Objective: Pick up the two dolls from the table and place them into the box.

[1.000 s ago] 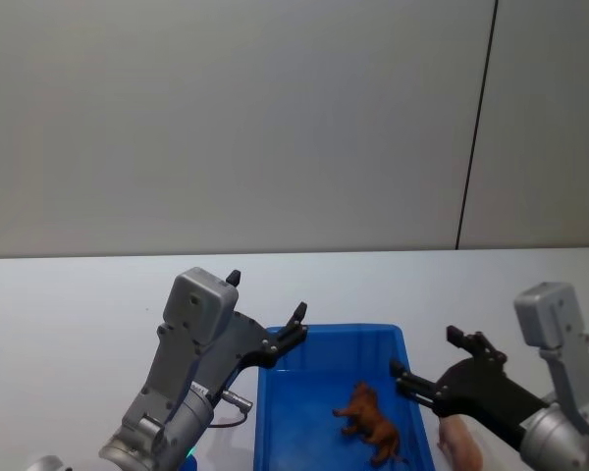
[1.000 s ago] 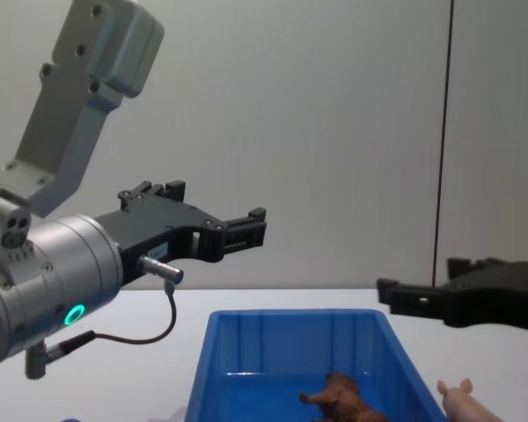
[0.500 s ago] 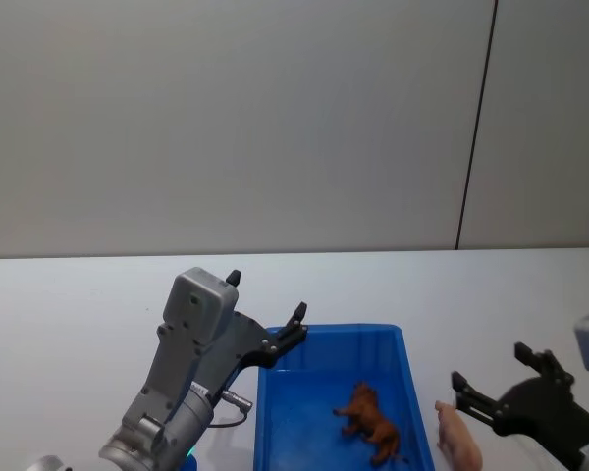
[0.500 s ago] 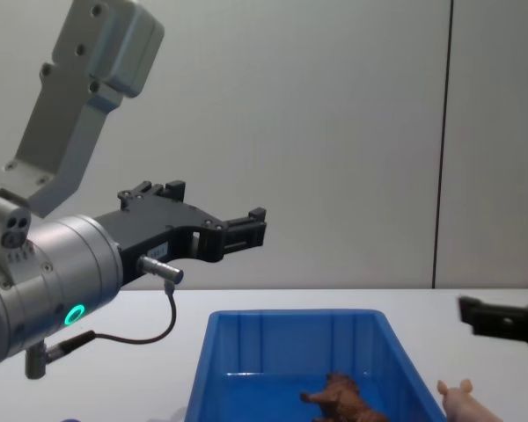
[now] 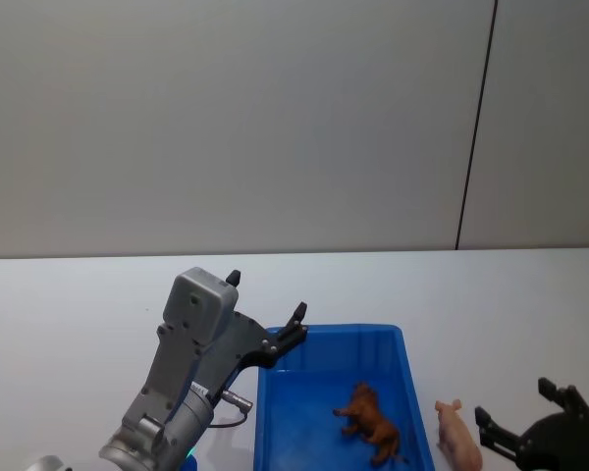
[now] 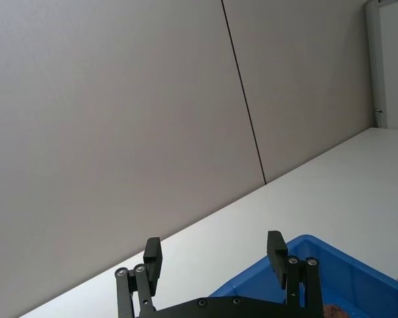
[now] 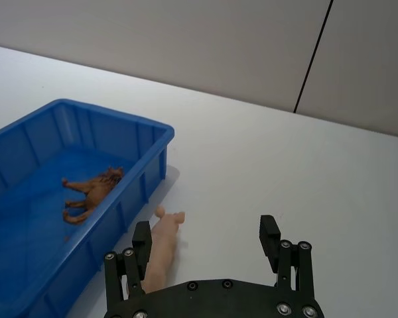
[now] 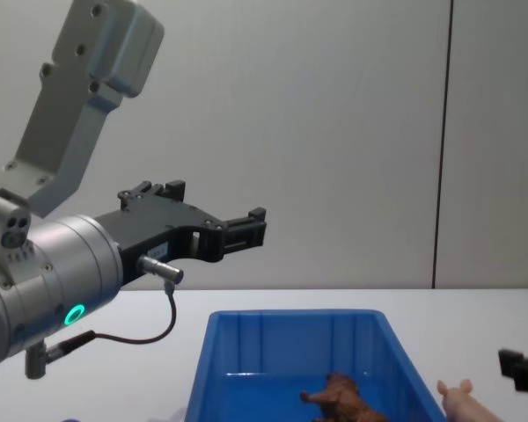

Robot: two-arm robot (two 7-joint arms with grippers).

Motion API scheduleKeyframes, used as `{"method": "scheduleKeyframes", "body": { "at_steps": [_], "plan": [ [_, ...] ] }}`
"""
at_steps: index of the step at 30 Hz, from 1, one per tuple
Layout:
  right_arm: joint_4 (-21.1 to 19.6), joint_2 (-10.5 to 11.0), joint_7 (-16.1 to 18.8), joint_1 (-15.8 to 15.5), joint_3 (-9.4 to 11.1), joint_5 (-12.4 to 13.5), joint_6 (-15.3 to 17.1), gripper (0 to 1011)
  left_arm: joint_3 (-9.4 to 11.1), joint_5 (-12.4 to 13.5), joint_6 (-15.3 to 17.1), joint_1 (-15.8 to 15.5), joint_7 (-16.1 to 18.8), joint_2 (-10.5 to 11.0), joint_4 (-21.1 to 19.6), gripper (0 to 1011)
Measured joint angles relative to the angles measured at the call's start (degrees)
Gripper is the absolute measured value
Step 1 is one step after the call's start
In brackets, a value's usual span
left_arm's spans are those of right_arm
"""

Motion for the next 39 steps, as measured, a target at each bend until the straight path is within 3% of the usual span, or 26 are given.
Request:
{"method": "scheduleKeyframes", "body": {
  "at_steps": [14, 28, 39],
  "plan": [
    [1.2, 0.3, 2.7, -2.4, -0.8, 0.5, -0.2, 1001, 0.0, 0.0, 0.0, 0.0, 0.0, 0.0, 0.0, 1001],
    [4.4, -1.4, 3.4, -2.4, -2.4, -2.0, -0.9, 994, 0.0, 0.0, 0.0, 0.0, 0.0, 0.0, 0.0, 1001],
    [6.3, -3.2, 1.2, -1.3, -3.3, -4.8, -2.4, 707, 0.0, 0.0, 0.0, 0.0, 0.0, 0.0, 0.0, 1001]
  ]
}}
